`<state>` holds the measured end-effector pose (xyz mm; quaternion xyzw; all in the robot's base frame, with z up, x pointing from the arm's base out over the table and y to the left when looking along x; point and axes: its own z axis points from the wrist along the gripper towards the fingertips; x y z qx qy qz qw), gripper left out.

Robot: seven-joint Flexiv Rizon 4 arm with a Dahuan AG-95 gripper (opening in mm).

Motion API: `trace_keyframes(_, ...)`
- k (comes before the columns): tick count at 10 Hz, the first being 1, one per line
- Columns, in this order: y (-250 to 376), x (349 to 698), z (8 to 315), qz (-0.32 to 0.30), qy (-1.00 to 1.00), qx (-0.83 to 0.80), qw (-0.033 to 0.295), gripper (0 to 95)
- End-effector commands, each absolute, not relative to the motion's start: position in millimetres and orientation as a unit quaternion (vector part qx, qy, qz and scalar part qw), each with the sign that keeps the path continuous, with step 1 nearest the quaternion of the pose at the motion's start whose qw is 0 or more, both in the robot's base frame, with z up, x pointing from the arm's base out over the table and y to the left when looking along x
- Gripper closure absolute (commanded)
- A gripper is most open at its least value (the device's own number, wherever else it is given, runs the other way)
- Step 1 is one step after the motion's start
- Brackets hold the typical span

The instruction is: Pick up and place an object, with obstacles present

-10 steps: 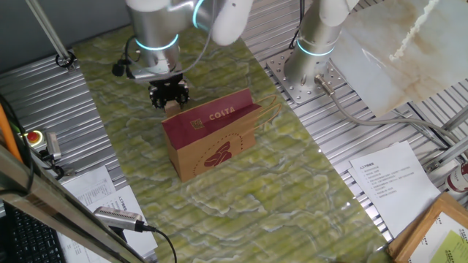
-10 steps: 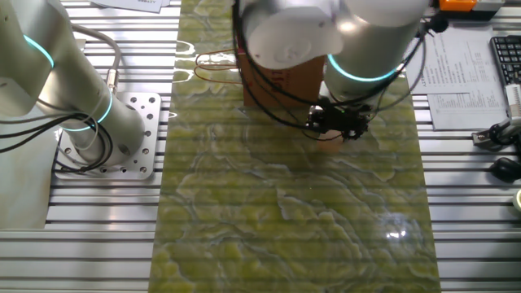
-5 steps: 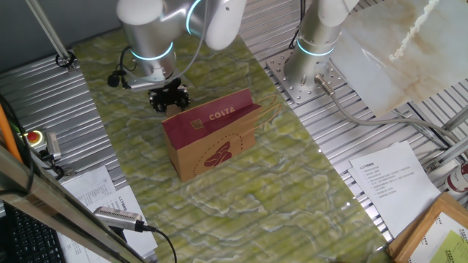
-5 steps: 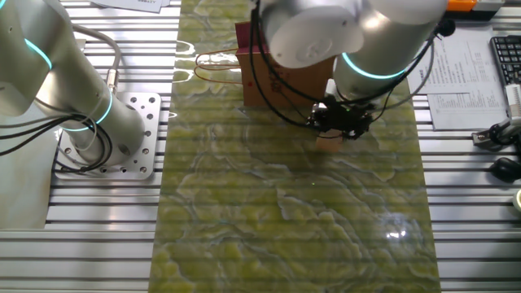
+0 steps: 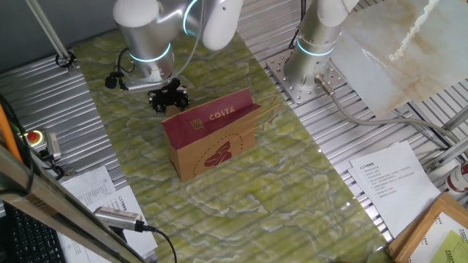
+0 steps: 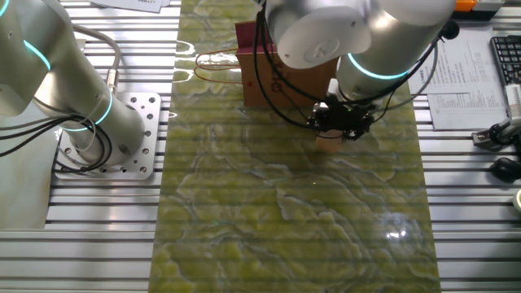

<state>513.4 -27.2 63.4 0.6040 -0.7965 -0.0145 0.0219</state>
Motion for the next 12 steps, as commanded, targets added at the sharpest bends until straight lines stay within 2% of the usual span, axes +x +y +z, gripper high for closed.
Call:
trace_keyframes(1, -27, 514, 63, -0.017, -0.796, 0.605, 0.022, 38.0)
trace_keyframes(3, -28, 514, 64, -0.019, -0.797, 0.603, 0.022, 38.0)
trace_keyframes(4, -28, 515, 67, -0.022, -0.801, 0.597, 0.023, 19.0)
trace_keyframes(7, -31, 520, 91, -0.025, -0.833, 0.551, 0.036, 19.0)
trace_keyframes(9, -32, 522, 112, -0.017, -0.881, 0.471, 0.038, 57.0)
trace_keyframes(10, -32, 522, 121, -0.013, -0.908, 0.417, 0.035, 95.0)
trace_keyframes(12, -31, 526, 135, -0.007, -0.957, 0.29, 0.021, 95.0)
